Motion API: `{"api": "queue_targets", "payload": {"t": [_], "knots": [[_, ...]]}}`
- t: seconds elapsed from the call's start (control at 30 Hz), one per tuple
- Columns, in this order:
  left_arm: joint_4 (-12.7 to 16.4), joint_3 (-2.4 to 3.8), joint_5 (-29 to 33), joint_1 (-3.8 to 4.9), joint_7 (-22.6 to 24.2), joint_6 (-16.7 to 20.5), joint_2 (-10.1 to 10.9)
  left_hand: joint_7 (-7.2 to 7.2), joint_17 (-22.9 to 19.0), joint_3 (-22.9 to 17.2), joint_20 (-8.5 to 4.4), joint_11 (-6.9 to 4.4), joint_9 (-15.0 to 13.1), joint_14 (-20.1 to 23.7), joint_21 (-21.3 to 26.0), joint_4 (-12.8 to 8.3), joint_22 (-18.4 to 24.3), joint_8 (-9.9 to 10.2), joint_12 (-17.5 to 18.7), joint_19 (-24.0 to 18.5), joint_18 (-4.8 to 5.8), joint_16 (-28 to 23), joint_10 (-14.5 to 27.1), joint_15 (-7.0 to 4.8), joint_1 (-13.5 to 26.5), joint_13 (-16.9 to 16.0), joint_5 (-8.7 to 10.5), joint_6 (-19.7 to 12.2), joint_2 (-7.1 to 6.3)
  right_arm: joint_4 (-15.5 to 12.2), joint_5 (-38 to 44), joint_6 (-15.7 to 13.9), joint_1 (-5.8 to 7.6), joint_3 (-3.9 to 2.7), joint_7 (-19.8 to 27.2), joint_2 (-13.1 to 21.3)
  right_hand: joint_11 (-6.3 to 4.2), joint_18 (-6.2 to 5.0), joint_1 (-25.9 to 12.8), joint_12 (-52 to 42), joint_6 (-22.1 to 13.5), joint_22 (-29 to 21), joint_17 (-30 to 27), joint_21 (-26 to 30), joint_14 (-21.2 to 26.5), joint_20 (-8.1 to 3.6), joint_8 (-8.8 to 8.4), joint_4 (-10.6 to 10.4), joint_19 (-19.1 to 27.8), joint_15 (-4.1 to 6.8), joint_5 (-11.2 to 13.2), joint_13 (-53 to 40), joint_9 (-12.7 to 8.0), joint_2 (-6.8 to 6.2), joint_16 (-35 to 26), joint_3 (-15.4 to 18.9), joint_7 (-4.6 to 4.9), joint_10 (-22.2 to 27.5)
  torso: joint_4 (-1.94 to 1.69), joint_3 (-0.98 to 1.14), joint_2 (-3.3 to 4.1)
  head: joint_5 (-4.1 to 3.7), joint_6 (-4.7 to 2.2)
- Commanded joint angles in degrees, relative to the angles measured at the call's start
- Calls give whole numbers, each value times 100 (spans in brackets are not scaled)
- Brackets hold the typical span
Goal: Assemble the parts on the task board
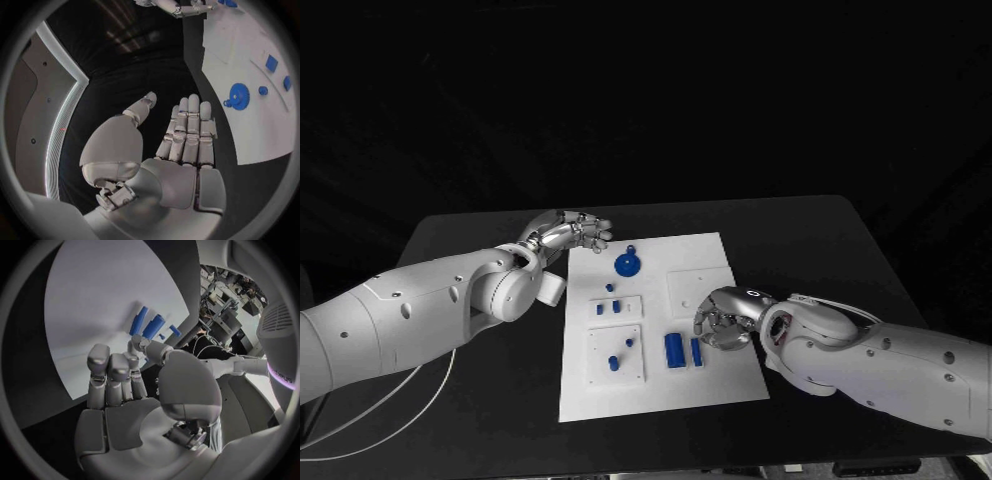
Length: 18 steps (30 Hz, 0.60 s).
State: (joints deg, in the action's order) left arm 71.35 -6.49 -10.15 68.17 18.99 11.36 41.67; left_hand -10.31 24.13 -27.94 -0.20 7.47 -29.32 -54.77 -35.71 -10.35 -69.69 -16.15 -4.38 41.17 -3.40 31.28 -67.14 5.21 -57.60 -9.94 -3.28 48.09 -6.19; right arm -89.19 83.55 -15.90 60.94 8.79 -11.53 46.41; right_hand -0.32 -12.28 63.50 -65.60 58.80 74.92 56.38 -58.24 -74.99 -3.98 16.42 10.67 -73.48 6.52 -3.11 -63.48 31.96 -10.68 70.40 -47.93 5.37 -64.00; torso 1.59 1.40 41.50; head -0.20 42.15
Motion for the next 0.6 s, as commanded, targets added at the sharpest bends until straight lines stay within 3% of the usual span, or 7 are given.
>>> {"api": "queue_targets", "payload": {"t": [0.03,0.6], "knots": [[14,4,-15,-1,34,-75,-11,18,9,29,4,-3,8,-12,36,9,-9,15,21,32,-104,-30,25,35,58,9,20,-39,8,11,163,206,-14,3,69,-24,-58,-272,-59,-16,41,61,8,-25,-13,51,35,-28,-6,39,31,7,0,30,-23,2,6,-1,3,1,0,8,3],[13,4,-15,-1,22,-66,-12,12,22,22,4,-1,15,-14,43,11,-15,24,23,35,-105,-41,31,36,51,11,18,-57,23,133,170,268,-108,9,45,-155,-69,-272,-109,-18,66,67,15,-31,-13,51,42,-37,-4,49,30,9,-7,110,-20,11,-4,-4,2,2,3,6,26]]}}
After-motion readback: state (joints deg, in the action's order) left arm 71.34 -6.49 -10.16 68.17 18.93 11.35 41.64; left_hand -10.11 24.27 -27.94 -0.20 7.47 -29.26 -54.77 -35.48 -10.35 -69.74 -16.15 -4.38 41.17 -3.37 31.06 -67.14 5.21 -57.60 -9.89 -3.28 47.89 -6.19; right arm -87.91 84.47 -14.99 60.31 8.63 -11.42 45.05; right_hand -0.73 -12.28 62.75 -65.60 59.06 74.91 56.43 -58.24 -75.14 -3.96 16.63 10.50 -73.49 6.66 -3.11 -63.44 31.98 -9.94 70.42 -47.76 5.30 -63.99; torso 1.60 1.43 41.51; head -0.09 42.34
